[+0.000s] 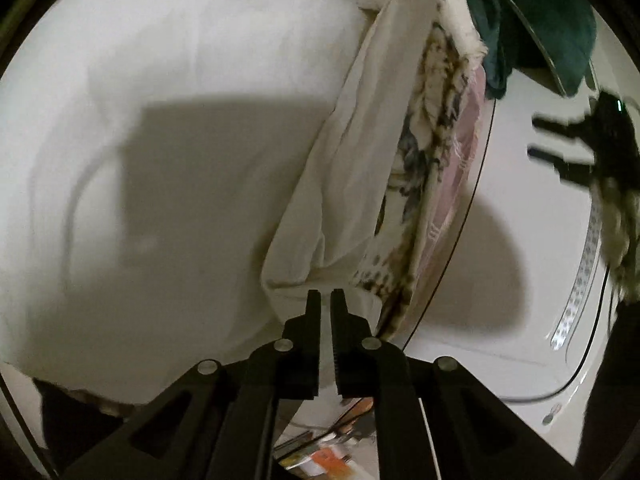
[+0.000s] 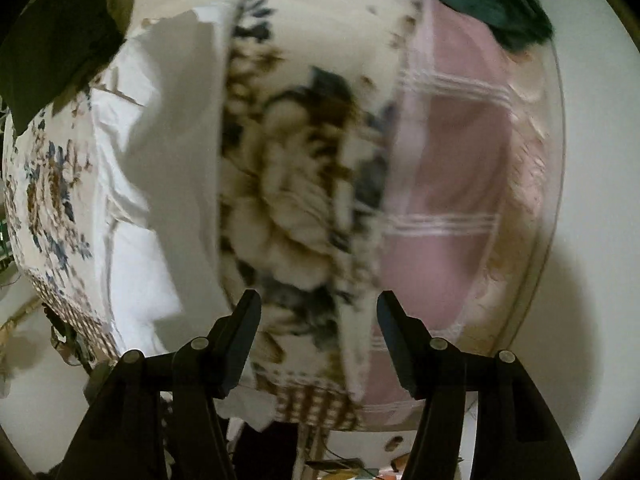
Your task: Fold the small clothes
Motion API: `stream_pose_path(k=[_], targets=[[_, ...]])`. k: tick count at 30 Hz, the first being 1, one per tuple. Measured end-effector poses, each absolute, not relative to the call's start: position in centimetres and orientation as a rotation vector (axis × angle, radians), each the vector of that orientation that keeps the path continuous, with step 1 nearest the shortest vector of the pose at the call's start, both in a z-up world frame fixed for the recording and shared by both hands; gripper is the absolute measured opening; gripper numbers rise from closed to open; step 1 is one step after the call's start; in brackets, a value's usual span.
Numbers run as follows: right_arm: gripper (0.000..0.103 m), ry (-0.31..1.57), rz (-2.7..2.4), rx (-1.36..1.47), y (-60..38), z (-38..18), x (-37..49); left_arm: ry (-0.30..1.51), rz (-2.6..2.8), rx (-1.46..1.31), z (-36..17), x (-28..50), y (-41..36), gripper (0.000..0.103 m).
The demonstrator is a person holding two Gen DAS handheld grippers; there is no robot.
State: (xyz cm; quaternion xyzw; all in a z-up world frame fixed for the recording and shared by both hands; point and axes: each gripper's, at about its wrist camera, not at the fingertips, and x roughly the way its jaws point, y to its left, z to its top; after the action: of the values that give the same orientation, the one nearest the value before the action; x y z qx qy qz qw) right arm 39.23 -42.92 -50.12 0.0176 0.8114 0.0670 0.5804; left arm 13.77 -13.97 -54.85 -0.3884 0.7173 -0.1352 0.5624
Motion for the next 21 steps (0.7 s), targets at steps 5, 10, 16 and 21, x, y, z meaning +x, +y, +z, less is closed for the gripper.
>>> stream_pose_path(k=[5,10,16,21], targets=[[0.062,1.908,0.174,0.072,-44.4,-52.3,37.8,1.622,-0.291,-0.994,-56.0,14.1,-14.5,0.072],[0.062,1.911,0.226,0.119,-43.7,-54.8,37.7,1.635,-0.216,-0.900,-56.8,14.5,-15.1,0.072],[0.062,1.885,0.277,0.127,-40.9,-55.9,39.4,1.626,-0.184,-0.735,-56.4,14.9,-17.1,0.016],[0.062,1.795,0.321,0.205,-38.3,-55.7,43.7,1.547,-0.189,-0.640,-54.1,14.5,-17.9,0.003]])
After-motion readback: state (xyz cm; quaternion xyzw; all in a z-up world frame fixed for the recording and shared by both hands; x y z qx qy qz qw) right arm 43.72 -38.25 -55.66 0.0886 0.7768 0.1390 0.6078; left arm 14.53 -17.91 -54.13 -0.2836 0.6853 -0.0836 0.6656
